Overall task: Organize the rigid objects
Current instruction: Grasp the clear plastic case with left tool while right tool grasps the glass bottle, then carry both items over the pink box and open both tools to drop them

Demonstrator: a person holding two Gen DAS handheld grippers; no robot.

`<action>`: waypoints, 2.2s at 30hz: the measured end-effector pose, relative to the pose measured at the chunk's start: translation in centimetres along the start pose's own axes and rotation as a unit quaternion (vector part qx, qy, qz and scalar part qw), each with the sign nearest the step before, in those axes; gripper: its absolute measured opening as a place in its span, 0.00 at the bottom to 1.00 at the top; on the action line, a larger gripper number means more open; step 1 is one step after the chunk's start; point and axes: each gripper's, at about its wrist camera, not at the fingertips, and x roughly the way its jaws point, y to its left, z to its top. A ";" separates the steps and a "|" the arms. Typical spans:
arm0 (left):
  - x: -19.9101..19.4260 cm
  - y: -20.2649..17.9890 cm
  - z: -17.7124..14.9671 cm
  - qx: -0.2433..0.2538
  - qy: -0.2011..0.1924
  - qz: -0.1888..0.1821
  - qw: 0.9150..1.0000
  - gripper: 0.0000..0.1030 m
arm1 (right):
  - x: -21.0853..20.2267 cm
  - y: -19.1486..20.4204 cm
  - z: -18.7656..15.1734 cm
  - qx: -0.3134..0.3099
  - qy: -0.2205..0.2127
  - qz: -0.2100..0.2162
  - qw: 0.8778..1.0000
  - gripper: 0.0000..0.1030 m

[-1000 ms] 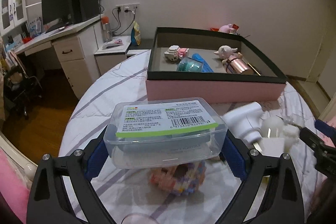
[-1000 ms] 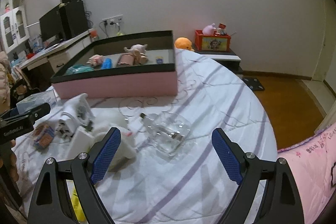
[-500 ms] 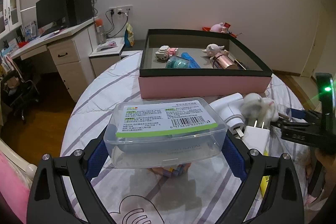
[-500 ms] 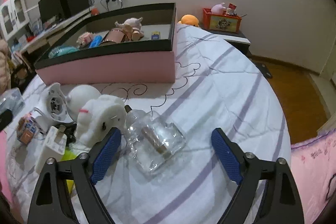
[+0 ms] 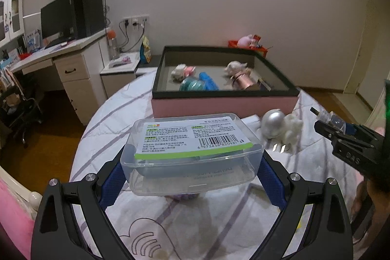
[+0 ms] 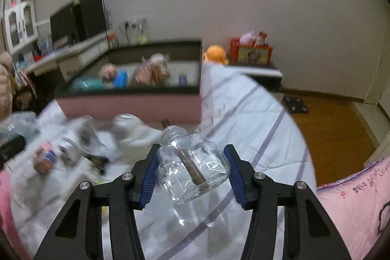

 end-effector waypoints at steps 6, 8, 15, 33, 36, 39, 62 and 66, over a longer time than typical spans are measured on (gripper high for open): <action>-3.2 -1.5 0.9 0.000 -0.046 -0.003 0.999 0.93 | -5.6 3.9 1.2 -0.016 -0.068 0.036 0.997 0.52; -4.4 -1.8 1.2 -0.002 -0.061 -0.001 0.998 0.93 | -7.1 5.2 1.5 -0.024 -0.086 0.048 0.995 0.52; -9.0 -1.7 1.8 -0.006 -0.114 0.024 0.993 0.93 | -11.3 7.0 1.9 -0.037 -0.126 0.061 0.989 0.52; -13.8 -2.1 3.5 0.007 -0.205 0.047 0.978 0.93 | -16.2 8.7 3.0 -0.049 -0.191 0.051 0.979 0.52; -13.4 -2.2 3.8 0.012 -0.206 0.053 0.977 0.93 | -16.0 8.9 3.2 -0.052 -0.193 0.050 0.979 0.52; -12.7 -2.3 4.2 0.014 -0.204 0.057 0.977 0.93 | -15.3 8.9 3.6 -0.051 -0.193 0.050 0.979 0.52; 8.9 -0.7 12.8 0.060 -0.046 0.068 0.995 0.93 | 3.9 7.3 11.7 -0.081 -0.072 0.047 0.993 0.52; 12.6 0.5 12.4 0.069 0.008 0.080 0.994 0.93 | 8.2 7.8 11.7 -0.088 -0.018 0.070 0.994 0.52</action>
